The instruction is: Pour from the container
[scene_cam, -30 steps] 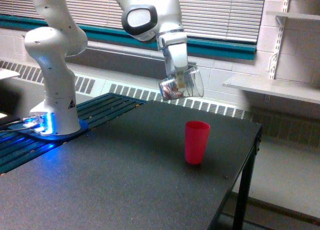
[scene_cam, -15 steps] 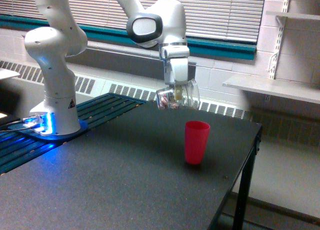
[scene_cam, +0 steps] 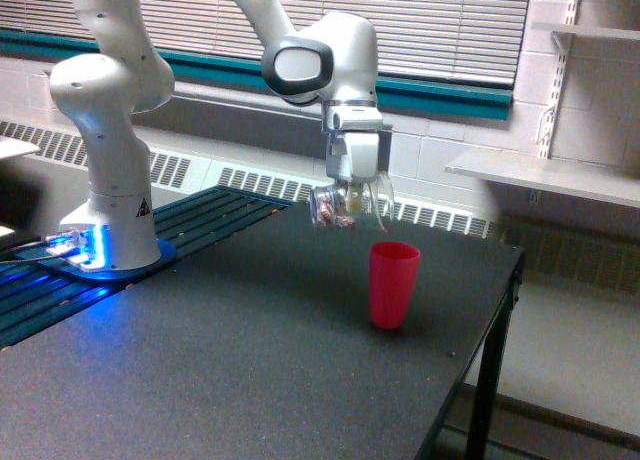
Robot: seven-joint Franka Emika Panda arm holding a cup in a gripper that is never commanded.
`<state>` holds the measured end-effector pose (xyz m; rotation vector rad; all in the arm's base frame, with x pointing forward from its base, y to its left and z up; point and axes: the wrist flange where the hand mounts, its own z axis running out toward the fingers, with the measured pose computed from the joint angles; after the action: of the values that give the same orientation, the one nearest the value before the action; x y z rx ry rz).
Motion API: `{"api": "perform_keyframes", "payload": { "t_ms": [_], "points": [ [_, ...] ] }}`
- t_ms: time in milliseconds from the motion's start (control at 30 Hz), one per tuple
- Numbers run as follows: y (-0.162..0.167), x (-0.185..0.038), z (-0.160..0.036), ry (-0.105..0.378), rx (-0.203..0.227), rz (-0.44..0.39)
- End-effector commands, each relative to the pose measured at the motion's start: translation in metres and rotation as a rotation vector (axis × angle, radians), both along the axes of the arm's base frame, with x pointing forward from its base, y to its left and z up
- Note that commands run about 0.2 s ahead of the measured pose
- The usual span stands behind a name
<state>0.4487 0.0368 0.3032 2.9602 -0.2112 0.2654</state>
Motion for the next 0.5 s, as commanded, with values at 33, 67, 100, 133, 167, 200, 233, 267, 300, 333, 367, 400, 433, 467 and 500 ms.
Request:
{"api": "perform_keyframes", "payload": {
  "t_ms": [33,67,100,133,167,200,233,267,300,333,367,400,433,467,500],
  "points": [
    [0.0085,0.0015,-0.0043,0.017,-0.004,-0.003],
    [0.0092,0.002,-0.0053,0.02,-0.005,-0.004],
    [0.0096,0.0021,-0.0059,0.022,-0.008,-0.004],
    [0.0101,0.0025,-0.0067,0.023,-0.012,-0.004],
    [0.0102,0.003,-0.0073,0.025,-0.014,-0.005],
    [0.0101,0.0039,-0.0077,0.027,-0.016,-0.006],
    [0.0101,0.0044,-0.0079,0.027,-0.017,-0.006],
    [0.01,0.0049,-0.0083,0.026,-0.019,-0.008],
    [0.0097,0.0056,-0.0086,0.026,-0.02,-0.01],
    [0.0093,0.0063,-0.0088,0.026,-0.023,-0.012],
    [0.0089,0.0068,-0.0089,0.026,-0.023,-0.013],
    [0.0085,0.0075,-0.0091,0.027,-0.026,-0.015],
    [0.0081,0.008,-0.0094,0.028,-0.03,-0.017],
    [0.0075,0.0089,-0.0096,0.029,-0.033,-0.019],
    [0.0069,0.0095,-0.0096,0.03,-0.033,-0.019]
  ]
}}
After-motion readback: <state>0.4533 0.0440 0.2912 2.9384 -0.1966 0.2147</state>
